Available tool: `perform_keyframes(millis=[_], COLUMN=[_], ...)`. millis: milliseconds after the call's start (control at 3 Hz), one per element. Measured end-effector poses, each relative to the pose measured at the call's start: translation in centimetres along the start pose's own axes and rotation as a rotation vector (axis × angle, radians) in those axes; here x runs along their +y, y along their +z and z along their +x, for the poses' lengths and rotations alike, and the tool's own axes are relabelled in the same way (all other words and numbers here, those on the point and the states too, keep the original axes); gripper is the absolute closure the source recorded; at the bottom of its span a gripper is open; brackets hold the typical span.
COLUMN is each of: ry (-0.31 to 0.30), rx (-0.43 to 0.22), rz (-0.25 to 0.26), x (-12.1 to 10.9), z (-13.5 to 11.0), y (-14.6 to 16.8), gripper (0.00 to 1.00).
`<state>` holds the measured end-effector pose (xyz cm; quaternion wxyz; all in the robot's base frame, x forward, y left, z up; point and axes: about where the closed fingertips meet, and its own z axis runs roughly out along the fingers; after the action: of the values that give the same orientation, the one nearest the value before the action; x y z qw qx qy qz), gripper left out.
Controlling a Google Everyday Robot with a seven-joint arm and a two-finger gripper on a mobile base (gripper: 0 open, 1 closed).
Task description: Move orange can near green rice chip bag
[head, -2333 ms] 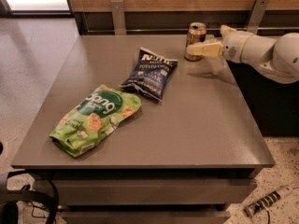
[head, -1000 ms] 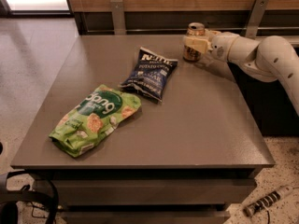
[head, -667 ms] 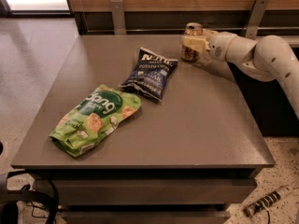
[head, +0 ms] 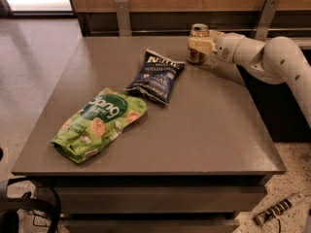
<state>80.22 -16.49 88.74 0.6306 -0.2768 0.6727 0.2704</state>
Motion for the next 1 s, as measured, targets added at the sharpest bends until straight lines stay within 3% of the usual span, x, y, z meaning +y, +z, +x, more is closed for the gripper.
perform_keyframes(millis=[333, 1000], ry=[0.002, -0.033], rx=[-0.009, -0.018], rz=[-0.016, 0.0], x=[0.2, 0.9], z=[-0.2, -5.3], y=[0.6, -5.1], gripper=[1.0, 1.0])
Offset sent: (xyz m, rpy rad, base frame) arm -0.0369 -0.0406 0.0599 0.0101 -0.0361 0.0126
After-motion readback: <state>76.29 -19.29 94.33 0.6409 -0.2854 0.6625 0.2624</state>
